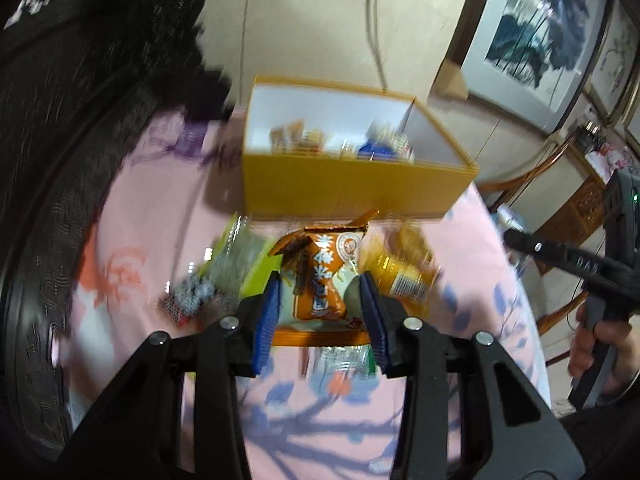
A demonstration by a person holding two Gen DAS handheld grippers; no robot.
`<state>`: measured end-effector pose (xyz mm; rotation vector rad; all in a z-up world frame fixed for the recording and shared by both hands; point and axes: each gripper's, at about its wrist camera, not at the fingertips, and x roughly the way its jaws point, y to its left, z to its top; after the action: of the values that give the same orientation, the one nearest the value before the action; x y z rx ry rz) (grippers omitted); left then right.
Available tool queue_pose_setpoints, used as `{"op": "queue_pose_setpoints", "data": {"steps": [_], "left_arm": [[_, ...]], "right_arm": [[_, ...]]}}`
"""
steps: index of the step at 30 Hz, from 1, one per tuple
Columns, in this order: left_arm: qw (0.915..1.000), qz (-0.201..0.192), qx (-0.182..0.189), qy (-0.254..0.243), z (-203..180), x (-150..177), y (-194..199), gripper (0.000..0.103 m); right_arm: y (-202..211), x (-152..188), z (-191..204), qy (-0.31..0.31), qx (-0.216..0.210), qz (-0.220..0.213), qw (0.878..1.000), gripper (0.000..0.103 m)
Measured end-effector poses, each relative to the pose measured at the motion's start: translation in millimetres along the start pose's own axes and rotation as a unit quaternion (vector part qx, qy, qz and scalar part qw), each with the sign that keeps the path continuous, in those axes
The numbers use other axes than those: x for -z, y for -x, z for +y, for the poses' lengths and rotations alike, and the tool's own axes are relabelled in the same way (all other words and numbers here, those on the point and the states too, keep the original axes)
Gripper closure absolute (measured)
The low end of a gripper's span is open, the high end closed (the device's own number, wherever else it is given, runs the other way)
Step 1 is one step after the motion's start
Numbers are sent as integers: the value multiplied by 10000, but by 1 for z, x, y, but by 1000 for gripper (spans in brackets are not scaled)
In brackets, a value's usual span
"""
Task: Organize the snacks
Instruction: 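Carry both snacks over the yellow box and open both tools to drop them, then move both tools back from the box to the snack pile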
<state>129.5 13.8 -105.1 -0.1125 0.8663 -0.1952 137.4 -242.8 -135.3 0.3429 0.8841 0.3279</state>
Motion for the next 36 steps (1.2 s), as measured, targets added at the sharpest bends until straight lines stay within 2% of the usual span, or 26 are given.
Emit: {"op": "queue_pose_setpoints", "data": {"steps": [5,9,14,18,19,20,21,22,23,25,27,31,34,36], "left_arm": [[9984,-516,155,-161,-9,-63,-9,63],[9959,-847,61,-319,-20,-119,-27,63],[9922,-1104,15,-578,-34,-170,-44,63],[9915,-1118,-61,-667,-41,-198,-63,62],[9917,-1101,-128,-657,-42,-202,-68,51],[9922,-1047,-254,-624,-42,-208,-75,18],[9926,-999,-405,-564,-42,-210,-78,7],[9916,-1034,-651,-434,-41,-213,-79,5],[9912,-1078,-667,-376,-39,-212,-75,5],[9912,-1179,-541,-267,-36,-207,-63,5],[9915,-1208,-472,-121,-31,-198,-51,3],[9934,-1085,-307,214,-17,-170,-33,2],[9926,-1043,-560,285,-9,-138,-21,2],[9929,-843,-805,234,-6,-111,-20,2]], "right_arm": [[-4,-54,13,277,-147,-473,9984,59],[-9,-97,19,461,-183,-830,9953,59],[-22,-147,31,767,-158,-1132,9905,59],[-32,-168,37,897,-159,-1213,9884,58],[-39,-174,39,964,-145,-1188,9881,56],[-48,-179,43,1071,-7,-1068,9885,51],[-53,-180,45,1124,166,-986,9886,41],[-54,-183,47,1128,373,-963,9882,37],[-50,-183,47,1099,316,-1060,9878,34],[-41,-178,46,1081,131,-1184,9870,34],[-36,-169,44,1099,156,-1189,9867,34],[-29,-136,33,1021,32,-936,9904,33],[-32,-98,22,1042,84,-538,9931,33],[-36,-72,13,973,159,-255,9948,32]]}}
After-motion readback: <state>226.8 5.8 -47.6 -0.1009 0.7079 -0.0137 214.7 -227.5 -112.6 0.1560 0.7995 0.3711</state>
